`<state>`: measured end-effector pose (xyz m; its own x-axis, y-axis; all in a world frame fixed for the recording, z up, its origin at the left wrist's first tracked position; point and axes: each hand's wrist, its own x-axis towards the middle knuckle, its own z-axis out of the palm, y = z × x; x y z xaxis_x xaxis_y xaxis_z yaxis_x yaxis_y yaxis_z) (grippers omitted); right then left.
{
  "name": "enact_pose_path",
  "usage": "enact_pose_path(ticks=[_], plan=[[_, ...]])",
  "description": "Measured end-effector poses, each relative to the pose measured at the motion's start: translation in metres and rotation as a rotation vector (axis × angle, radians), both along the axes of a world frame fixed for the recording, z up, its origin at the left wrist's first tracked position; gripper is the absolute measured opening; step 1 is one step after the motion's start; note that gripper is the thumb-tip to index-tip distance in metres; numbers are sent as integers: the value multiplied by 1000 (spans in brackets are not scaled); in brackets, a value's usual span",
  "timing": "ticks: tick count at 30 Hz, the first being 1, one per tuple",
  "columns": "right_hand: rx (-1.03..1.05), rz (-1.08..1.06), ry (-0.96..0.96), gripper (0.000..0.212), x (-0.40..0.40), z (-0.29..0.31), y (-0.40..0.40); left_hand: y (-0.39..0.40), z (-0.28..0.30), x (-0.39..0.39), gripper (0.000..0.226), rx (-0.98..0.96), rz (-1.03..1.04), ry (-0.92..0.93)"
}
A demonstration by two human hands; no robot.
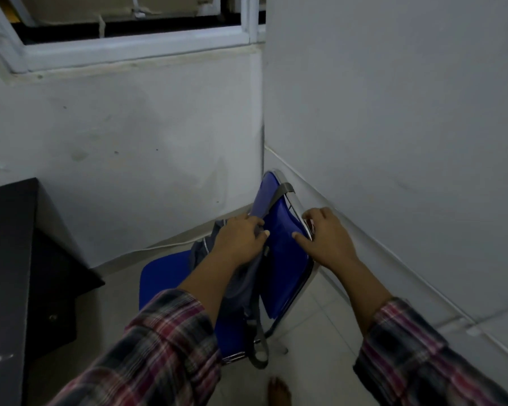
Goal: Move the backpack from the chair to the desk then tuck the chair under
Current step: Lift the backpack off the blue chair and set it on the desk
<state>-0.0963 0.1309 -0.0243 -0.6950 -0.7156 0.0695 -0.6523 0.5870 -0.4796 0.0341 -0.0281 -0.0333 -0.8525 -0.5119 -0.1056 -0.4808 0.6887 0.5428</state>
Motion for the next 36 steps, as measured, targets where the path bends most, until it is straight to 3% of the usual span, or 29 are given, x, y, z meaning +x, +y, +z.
enact_pose_path(ticks=[7,14,19,24,29,33,36], plan=[[166,125,101,74,-40,-8,-85,-39,-7,-29,41,-13,42,-36],[452,238,319,69,-75,-21,-172,-86,-31,-51,42,5,120,-95],[515,358,411,64,-49,-51,-198,-105,-54,-31,43,36,215,-191],[525,306,223,77,2,-102,-167,-104,-74,6,45,90,270,-274],[219,117,52,77,49,-130,-122,-90,-89,43,45,121,305,-320],[51,-121,-261,104,78,-133,-110,-74,-99,70,43,163,310,-353],[-52,-259,-417,112,86,-132,-123,-64,-105,90,43,189,295,-356]])
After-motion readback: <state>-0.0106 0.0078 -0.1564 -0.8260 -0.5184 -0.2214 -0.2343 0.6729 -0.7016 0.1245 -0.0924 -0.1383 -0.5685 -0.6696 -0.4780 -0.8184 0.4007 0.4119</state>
